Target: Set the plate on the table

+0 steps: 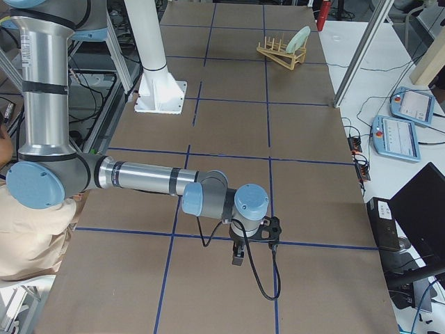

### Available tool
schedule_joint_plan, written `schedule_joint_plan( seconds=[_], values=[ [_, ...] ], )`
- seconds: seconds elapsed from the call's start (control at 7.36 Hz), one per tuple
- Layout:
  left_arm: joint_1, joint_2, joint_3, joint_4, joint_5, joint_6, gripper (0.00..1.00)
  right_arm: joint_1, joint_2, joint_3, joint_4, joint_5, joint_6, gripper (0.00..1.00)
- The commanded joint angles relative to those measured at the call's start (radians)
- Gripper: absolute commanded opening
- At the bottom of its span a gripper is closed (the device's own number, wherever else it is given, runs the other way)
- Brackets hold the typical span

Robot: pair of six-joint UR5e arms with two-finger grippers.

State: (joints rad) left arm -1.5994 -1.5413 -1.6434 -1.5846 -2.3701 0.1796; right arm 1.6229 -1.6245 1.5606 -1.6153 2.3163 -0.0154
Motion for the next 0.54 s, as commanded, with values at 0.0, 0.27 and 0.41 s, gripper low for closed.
schedule_joint_plan(
  seconds=[0.0, 0.27, 0.41],
  values=[
    [-0.001, -0.003, -0.006, -0.002, -0.003, 0.000, 1.00, 0.000, 0.000, 0.001, 0.000, 0.000, 0.000, 1.00],
    [-0.001, -0.003, -0.012, -0.002, 0.002, 0.000, 1.00, 0.000, 0.000, -0.001, 0.000, 0.000, 0.000, 1.00],
    [0.001, -0.032, -0.010, -0.014, 0.005, 0.004, 1.00, 0.000, 0.000, 0.001, 0.000, 0.000, 0.000, 1.00]
  ],
)
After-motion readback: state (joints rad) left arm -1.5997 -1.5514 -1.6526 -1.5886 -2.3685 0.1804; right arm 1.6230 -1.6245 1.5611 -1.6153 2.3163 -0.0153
